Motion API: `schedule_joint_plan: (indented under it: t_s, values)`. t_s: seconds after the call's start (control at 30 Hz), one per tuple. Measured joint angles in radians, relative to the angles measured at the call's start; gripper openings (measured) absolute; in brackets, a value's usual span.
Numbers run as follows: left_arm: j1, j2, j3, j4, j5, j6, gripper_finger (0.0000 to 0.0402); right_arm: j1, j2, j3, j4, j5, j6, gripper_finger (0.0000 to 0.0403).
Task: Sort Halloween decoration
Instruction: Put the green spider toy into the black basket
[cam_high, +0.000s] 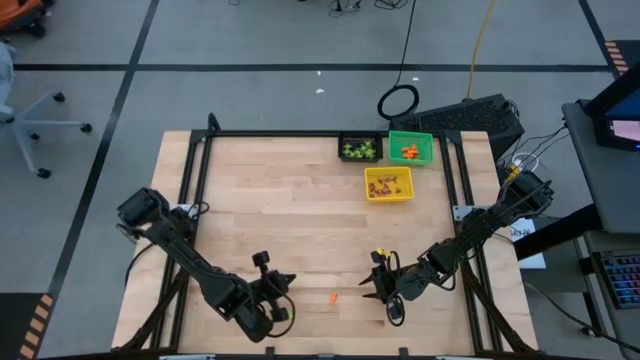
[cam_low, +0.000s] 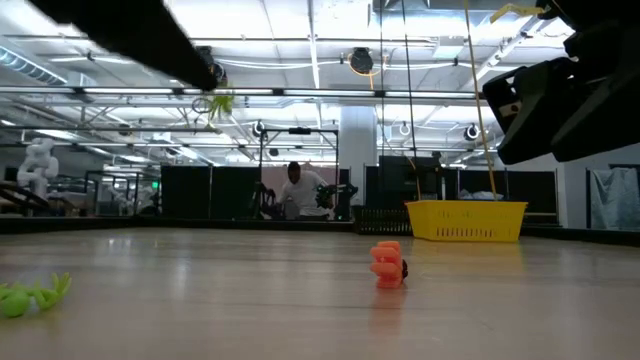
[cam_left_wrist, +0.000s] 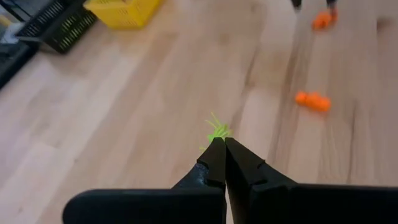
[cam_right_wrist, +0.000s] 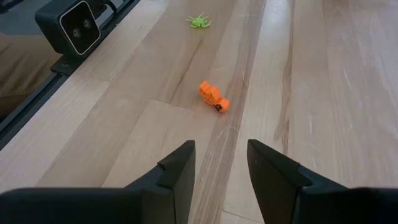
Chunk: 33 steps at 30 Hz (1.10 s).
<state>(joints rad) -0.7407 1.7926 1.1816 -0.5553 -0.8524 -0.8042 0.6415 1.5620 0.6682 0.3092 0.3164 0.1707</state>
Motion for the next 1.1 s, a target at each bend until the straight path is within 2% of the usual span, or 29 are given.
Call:
schedule_joint_plan:
  t_s: [0.2,0.4,0.6,0.77,0.97,1.1]
  values:
    - [0.000,-0.094,0.000,0.012,-0.093,0.040,0.0000,0.000,0.000,0.000,0.000,0.000,0.000,0.0132]
    - [0.004,-0.202,0.000,0.104,-0.170,0.171,0.0000,0.000,0.000,0.000,0.001,0.000,0.000,0.0132]
    - [0.017,-0.290,0.000,0.277,-0.169,0.436,0.0000,0.000,0.000,0.000,0.001,0.000,0.000,0.0132]
    - [0.055,-0.325,-0.003,0.302,-0.106,0.580,0.0000,0.001,0.000,0.000,-0.016,-0.003,0.009,0.0132]
    - [0.092,-0.325,-0.050,0.324,-0.084,0.586,0.0000,0.002,0.000,0.000,-0.090,-0.005,0.054,0.0132]
    - [0.113,-0.323,-0.153,0.461,-0.079,0.581,0.0000,0.002,0.000,0.000,-0.090,-0.005,0.056,0.0132]
